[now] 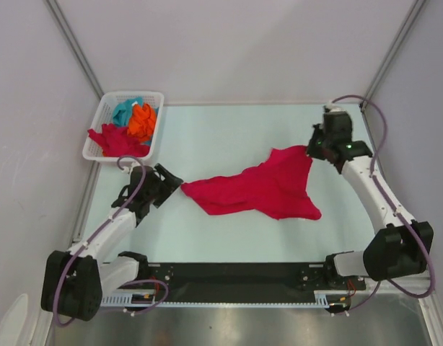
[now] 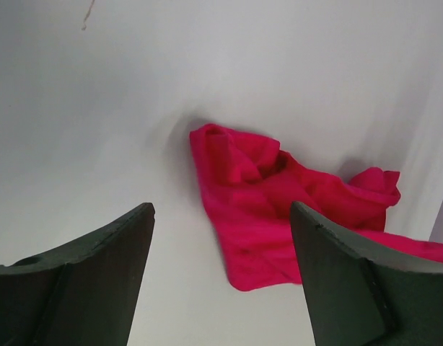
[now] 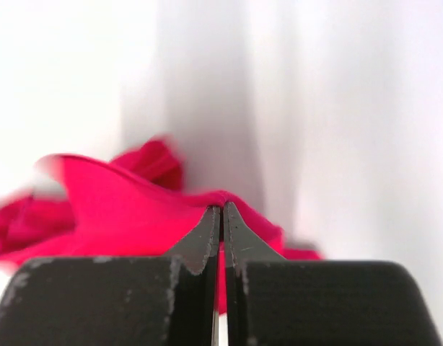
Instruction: Fold and stack the t-shirts
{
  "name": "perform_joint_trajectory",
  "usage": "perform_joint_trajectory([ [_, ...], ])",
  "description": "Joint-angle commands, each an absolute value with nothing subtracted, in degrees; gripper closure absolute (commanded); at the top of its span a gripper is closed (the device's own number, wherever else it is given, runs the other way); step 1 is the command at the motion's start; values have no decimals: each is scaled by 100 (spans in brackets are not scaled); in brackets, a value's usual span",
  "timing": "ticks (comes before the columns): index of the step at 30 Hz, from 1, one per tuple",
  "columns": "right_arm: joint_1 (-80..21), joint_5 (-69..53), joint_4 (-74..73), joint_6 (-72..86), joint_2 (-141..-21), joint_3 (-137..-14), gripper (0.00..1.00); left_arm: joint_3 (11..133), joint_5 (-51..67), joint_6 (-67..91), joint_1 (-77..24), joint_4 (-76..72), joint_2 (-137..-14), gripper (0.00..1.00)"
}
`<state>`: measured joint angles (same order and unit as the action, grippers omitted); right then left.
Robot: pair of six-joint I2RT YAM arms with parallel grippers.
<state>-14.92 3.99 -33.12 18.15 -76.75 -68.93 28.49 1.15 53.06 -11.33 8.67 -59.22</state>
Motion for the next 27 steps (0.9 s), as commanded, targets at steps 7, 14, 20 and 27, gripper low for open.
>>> perform_joint_trajectory([
  [7, 1114, -167, -3146, 1697, -7936, -7479, 100, 3322, -703, 5730, -1986, 106, -7003, 17],
  [14, 1652, -299, -2910, 1600, -8261, -7243, 100, 3709, -642, 5801, -2293, 18, -7453, 18],
  [20, 2098, 264, -2742, 1573, -8717, -7277, 100, 3455, -1124, 6248, -3286, 114, -7356, 21],
  [27, 2391, 61, -2655, 1600, -8781, -7286, 100, 3436, -1265, 6346, -3498, 114, -7707, 24],
])
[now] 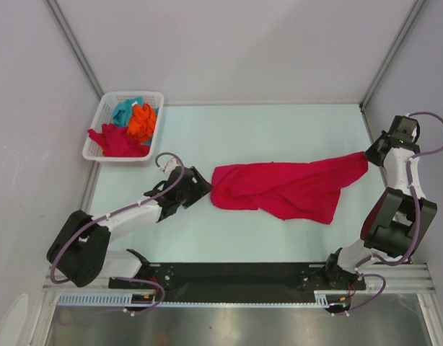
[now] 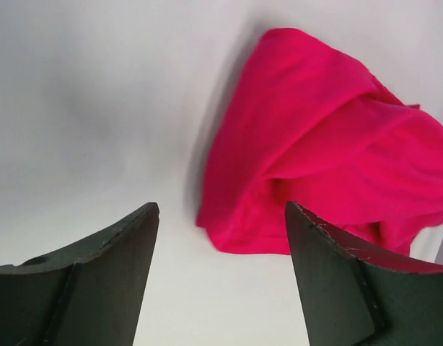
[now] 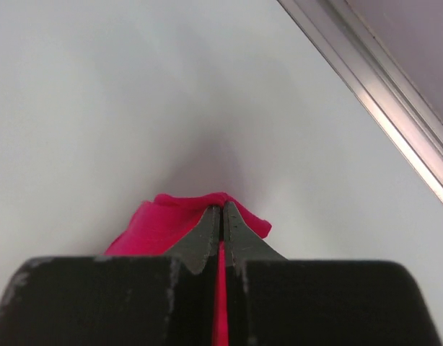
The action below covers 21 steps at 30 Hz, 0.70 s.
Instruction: Fold and stack the t-shirts
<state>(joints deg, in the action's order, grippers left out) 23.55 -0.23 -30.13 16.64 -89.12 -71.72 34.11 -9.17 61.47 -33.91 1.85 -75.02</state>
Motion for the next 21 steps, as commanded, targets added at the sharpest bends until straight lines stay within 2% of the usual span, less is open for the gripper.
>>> perform_joint_trajectory([
  [1, 2365, -130, -2663, 1591, -8772, -7277, 100, 3454, -1300, 6354, -3498, 88, -7786, 24],
  [5, 2224, -88, -2681, 1547, -8728, -7269, 100, 3611, -1099, 6311, -3516, -403, -8252, 35],
  [10, 2048, -9, -2707, 1503, -8719, -7304, 100, 3981, -958, 6389, -3612, -667, -8955, 36],
  [13, 2030, -26, -2716, 1503, -8701, -7278, 100, 4060, -818, 6433, -3639, -982, -9157, 40],
  [16, 2004, -18, -2716, 1503, -8701, -7277, 100, 4165, -765, 6486, -3674, -1151, -9404, 59],
  [17, 1995, -9, -2733, 1503, -8684, -7286, 100, 4262, -765, 6486, -3683, -1151, -9483, 73],
  [20, 1978, -9, -2760, 1494, -8623, -7312, 100, 4446, -1097, 6302, -3683, -1108, -9431, 100],
  [21, 1969, -9, -2768, 1494, -8587, -7312, 100, 4517, -1238, 6015, -3665, -933, -9248, 100],
])
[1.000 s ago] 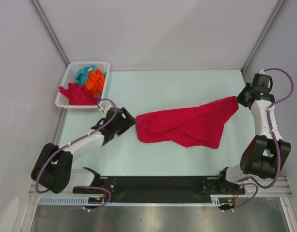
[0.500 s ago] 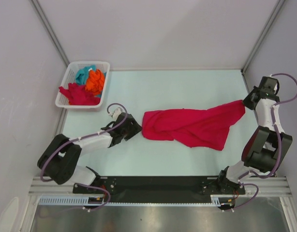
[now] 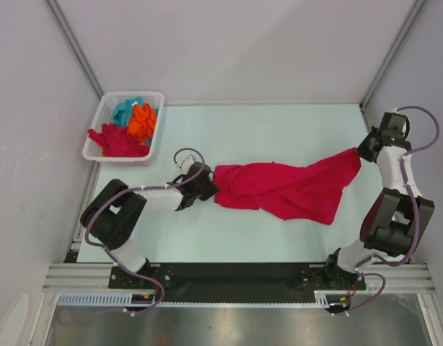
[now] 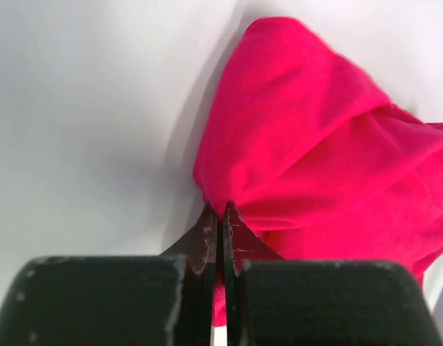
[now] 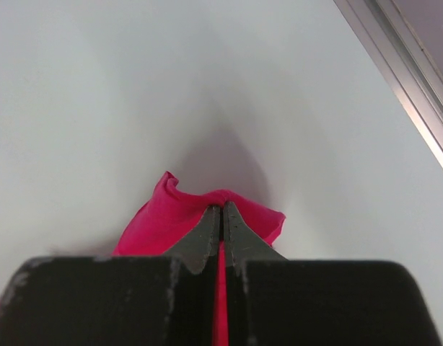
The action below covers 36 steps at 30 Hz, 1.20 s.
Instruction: Fold and stack the t-shirts
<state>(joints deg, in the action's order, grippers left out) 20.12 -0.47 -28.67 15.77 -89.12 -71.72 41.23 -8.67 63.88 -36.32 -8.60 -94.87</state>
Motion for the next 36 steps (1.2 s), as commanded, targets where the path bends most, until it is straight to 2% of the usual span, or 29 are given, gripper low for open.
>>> perform_joint_trajectory([
  [1, 1951, -9, -2821, 1485, -8552, -7321, 100, 4613, -1370, 5794, -3648, -801, -9098, 100],
  [8, 1679, -236, -3181, 1581, -7920, -7768, 100, 5913, -3012, 3114, -3525, 544, -7130, 100],
  [15, 1688, -1186, -3506, 1845, -7243, -9015, 100, 7075, -2875, 1803, -3068, 1766, -5987, 97],
  [18, 1687, -1484, -3524, 1916, -7146, -8992, 100, 6804, -2646, 1661, -3059, 1828, -5687, 95],
  [21, 1618, -1828, -3271, 2126, -7093, -8229, 100, 5944, -2225, 2150, -3067, 1898, -5572, 98],
  [24, 1302, -1645, -3085, 2145, -7040, -7210, 100, 4907, -1697, 2976, -3137, 2003, -5599, 100],
  [28, 906, -1152, -3085, 2039, -7040, -6417, 100, 3554, -1767, 3909, -3866, 2030, -5353, 100],
  [32, 931, -775, -3234, 1943, -7128, -6153, 100, 3059, -1592, 4630, -4841, 2057, -5203, 100],
  [34, 967, -721, -3252, 1916, -7128, -6144, 100, 3041, -1556, 4746, -5175, 2135, -5264, 94],
  [35, 984, -721, -3269, 1899, -7128, -6152, 100, 3076, -1521, 4772, -5220, 2266, -5282, 89],
  [36, 984, -721, -3270, 1881, -7128, -6178, 100, 3163, -1608, 4781, -5212, 2415, -5308, 67],
])
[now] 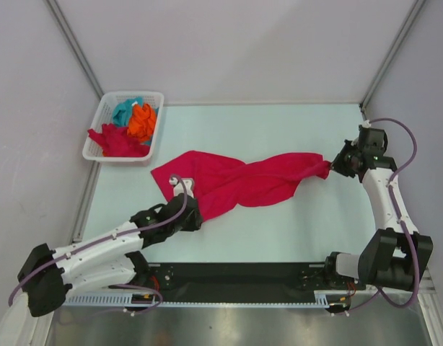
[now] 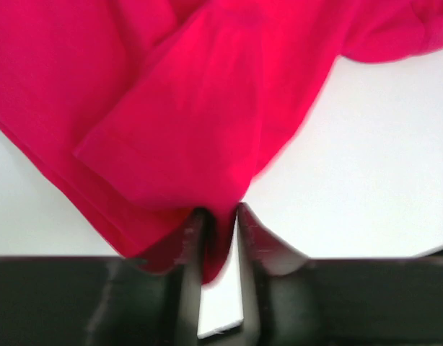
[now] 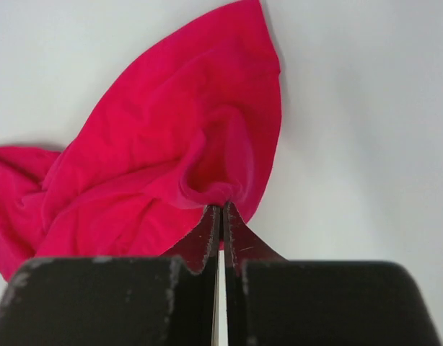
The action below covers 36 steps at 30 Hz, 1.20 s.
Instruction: Fold and stack the t-shirts
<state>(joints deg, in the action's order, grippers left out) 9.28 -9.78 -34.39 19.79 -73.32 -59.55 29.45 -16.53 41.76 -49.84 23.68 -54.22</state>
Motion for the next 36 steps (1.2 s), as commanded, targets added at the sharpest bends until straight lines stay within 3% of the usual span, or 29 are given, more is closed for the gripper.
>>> perform_joint_trajectory([
  [1, 993, -721, -3287, 1881, -7111, -6187, 100, 3434, -1791, 4755, -5203, 2591, -5309, 55],
  [2, 993, -721, -3287, 1881, -7110, -6187, 100, 3619, -1993, 4624, -5177, 2915, -5300, 40],
  [3, 993, -729, -3270, 1872, -7110, -6179, 100, 3813, -2334, 4536, -5098, 3040, -5274, 16],
  [6, 984, -747, -3261, 1863, -7128, -6170, 100, 4280, -1693, 4123, -4125, 3007, -5186, 6],
  [10, 958, -800, -3296, 1828, -7172, -6179, 100, 3712, -242, 4087, -2473, 2347, -4878, 10],
  [16, 932, -747, -3296, 1793, -7181, -6065, 100, 2377, 895, 5078, -1943, 1462, -4711, 21],
  [36, 686, -528, -3331, 1872, -7269, -6064, 100, 1617, 792, 6205, -1450, 1045, -4623, 34],
])
